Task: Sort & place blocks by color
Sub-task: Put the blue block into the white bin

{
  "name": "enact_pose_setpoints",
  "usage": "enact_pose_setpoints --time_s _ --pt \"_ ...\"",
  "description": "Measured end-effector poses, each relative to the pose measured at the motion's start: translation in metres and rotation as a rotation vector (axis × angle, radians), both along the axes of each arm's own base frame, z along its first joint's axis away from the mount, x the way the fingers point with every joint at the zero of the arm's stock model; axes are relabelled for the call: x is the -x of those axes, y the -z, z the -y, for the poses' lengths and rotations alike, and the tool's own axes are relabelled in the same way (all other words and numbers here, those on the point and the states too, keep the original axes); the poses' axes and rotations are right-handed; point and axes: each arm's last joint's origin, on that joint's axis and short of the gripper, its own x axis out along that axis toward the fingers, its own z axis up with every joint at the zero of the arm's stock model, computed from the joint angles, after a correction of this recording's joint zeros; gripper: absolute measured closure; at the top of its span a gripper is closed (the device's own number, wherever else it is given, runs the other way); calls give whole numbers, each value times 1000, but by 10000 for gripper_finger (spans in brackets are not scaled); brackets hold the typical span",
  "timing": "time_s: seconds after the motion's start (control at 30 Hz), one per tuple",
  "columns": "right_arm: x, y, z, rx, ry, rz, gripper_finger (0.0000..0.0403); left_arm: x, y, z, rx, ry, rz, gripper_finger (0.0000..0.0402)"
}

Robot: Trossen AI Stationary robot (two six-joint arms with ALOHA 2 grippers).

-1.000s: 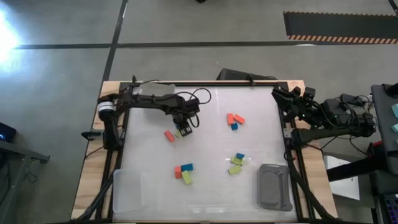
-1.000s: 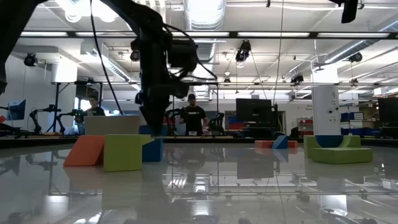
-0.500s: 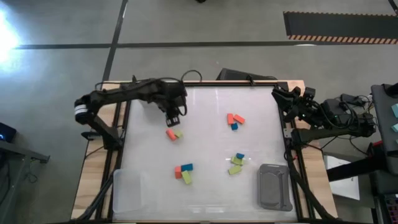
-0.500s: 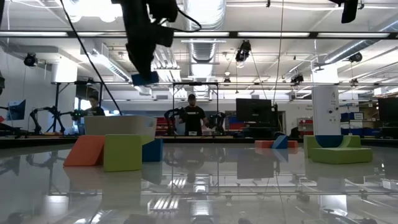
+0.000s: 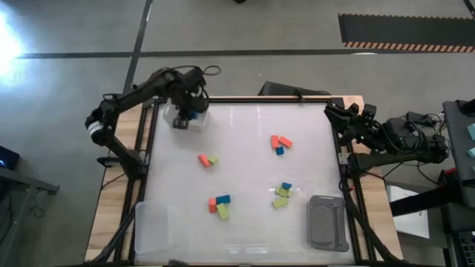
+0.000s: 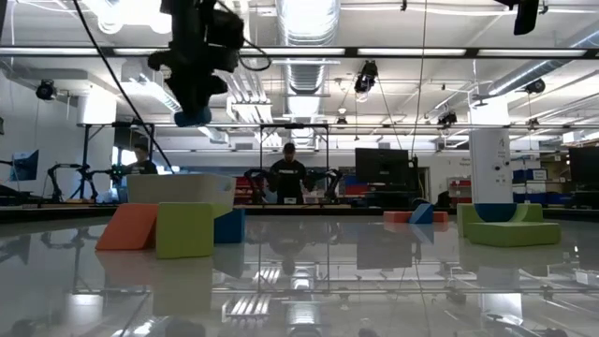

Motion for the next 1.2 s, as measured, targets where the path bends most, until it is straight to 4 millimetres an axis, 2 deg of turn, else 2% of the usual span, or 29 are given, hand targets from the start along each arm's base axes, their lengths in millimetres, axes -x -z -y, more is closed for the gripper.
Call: enact_pose_setpoints --time_s 0.13,0.27,0.53,0.77,1.2 --pt "0 0 0 0 0 -1 296 11 10 -29 -8 -52 -8 276" --pt "0 0 0 -8 -2 3 296 20 18 -49 -8 -38 -38 278" --pt "0 0 0 -13 -3 5 296 18 51 -79 39 -20 -96 279" --pt "0 0 0 -13 -3 4 296 13 79 -98 87 -16 -139 280" --pt "-1 3 0 -29 -6 -10 296 17 109 -120 126 -61 -165 281"
